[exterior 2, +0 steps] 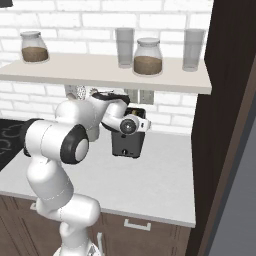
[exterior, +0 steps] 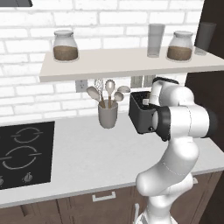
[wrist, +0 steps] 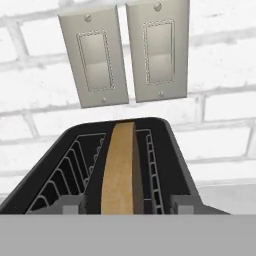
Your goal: Start the toaster. Once the lever pops up, take the bread to the plate on the dining counter.
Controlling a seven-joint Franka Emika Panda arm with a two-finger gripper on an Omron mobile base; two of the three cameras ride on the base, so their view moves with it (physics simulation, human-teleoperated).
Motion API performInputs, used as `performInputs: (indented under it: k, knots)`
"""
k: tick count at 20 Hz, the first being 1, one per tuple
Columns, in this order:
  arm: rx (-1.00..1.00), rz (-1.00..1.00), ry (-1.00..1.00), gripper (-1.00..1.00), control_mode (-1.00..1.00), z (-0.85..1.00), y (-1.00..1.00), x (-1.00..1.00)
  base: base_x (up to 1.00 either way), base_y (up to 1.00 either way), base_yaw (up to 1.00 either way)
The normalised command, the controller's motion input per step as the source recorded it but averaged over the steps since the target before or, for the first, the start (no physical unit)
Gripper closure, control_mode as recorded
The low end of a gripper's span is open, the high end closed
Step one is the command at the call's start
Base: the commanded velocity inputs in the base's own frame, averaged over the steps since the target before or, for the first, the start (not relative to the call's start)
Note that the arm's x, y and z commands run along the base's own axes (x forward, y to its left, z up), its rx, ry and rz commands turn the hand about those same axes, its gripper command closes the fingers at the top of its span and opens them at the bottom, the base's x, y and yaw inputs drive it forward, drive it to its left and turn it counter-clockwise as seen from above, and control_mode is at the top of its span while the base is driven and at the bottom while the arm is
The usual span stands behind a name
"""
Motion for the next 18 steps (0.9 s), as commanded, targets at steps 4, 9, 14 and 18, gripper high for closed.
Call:
performInputs:
  k: [4, 9, 14, 18]
  knots:
    - [0.0, 0.0, 0.0, 1.0, -1.0, 0.0, 0.0, 0.0, 0.0, 0.0, 0.0]
    - [0.0, 0.0, 0.0, 1.0, -1.0, 0.0, 0.0, 0.0, 0.0, 0.0, 0.0]
    - [0.0, 0.0, 0.0, 1.0, -1.0, 0.11, 0.0, 0.0, 0.0, 0.0, 0.0]
    - [0.0, 0.0, 0.0, 1.0, -1.0, 0.14, 0.0, 0.0, 0.0, 0.0, 0.0]
